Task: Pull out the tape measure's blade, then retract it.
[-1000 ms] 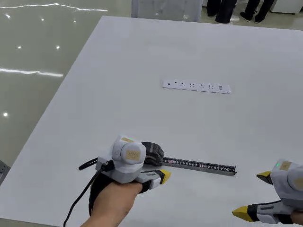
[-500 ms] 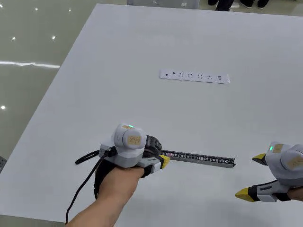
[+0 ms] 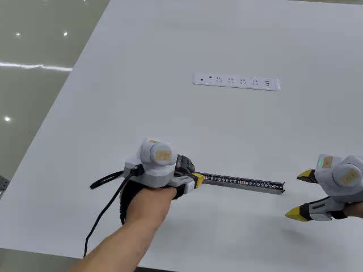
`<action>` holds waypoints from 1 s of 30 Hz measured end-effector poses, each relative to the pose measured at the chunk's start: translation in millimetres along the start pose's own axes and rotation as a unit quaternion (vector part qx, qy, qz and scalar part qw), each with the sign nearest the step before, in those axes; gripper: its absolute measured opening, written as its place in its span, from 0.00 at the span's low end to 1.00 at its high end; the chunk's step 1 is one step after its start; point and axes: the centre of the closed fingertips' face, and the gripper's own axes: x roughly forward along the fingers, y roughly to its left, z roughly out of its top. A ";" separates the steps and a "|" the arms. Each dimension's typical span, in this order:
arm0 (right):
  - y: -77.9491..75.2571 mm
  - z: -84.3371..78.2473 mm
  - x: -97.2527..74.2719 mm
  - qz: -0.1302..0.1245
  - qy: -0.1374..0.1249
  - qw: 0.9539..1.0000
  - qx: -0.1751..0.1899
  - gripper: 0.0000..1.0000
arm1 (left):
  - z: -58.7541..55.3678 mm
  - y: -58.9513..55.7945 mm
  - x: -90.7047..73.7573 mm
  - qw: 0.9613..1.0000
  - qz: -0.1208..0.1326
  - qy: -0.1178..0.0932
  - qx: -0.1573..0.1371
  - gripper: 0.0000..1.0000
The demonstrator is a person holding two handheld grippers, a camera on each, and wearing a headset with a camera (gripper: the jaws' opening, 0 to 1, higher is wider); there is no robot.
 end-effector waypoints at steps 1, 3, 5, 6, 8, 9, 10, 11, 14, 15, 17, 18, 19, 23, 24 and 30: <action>-1.1 -0.6 1.4 0.002 0.003 1.000 -0.004 0.59 | -0.5 0.2 0.9 1.000 0.001 0.001 -0.001 0.82; -2.8 -2.0 4.6 0.008 0.011 1.000 -0.019 0.57 | -1.5 0.9 5.0 1.000 0.001 0.002 -0.009 0.81; -5.4 -3.1 8.5 0.012 0.015 1.000 -0.024 0.56 | -2.1 1.8 7.7 1.000 0.003 0.004 -0.021 0.81; -6.0 -3.2 9.9 0.015 0.015 0.999 -0.027 0.55 | -1.4 2.8 8.5 1.000 0.005 0.002 -0.023 0.80; -7.2 -3.4 12.7 0.024 0.016 0.999 -0.032 0.53 | -1.5 4.2 11.3 1.000 0.007 0.002 -0.029 0.79; -8.5 -3.4 13.8 0.024 0.016 0.999 -0.032 0.52 | -1.5 4.4 12.3 1.000 0.008 0.001 -0.030 0.79; -10.0 -4.1 15.3 0.027 0.017 0.999 -0.036 0.52 | -1.9 5.0 13.8 0.999 0.009 0.002 -0.034 0.79; -11.0 -4.4 16.1 0.029 0.018 0.999 -0.038 0.51 | -2.3 5.3 14.8 0.999 0.009 0.003 -0.035 0.79; -14.6 -6.1 19.5 0.034 0.021 0.998 -0.045 0.49 | -2.2 6.8 17.2 0.999 0.013 0.003 -0.038 0.77; -16.0 -6.7 20.6 0.035 0.023 0.998 -0.050 0.48 | -2.0 7.0 17.7 0.999 0.013 0.003 -0.042 0.77; -17.3 -6.5 21.9 0.039 0.023 0.997 -0.056 0.46 | -1.5 7.2 18.4 0.999 0.013 0.003 -0.045 0.77; -18.6 -7.3 23.1 0.041 0.025 0.997 -0.062 0.45 | -1.0 7.5 19.1 0.999 0.014 0.002 -0.046 0.76; -19.3 -7.5 23.9 0.043 0.026 0.996 -0.067 0.43 | -0.7 7.7 19.5 0.999 0.014 0.002 -0.046 0.76; -22.3 -8.0 28.3 0.051 0.030 0.995 -0.084 0.40 | -0.2 9.9 23.1 0.999 0.017 0.002 -0.049 0.75; -22.8 -7.6 29.3 0.052 0.030 0.994 -0.087 0.39 | -0.3 10.3 23.9 0.999 0.017 0.003 -0.049 0.74; -23.0 -4.9 35.5 0.066 0.032 0.991 -0.110 0.32 | -1.5 13.6 28.9 0.998 0.020 0.005 -0.055 0.73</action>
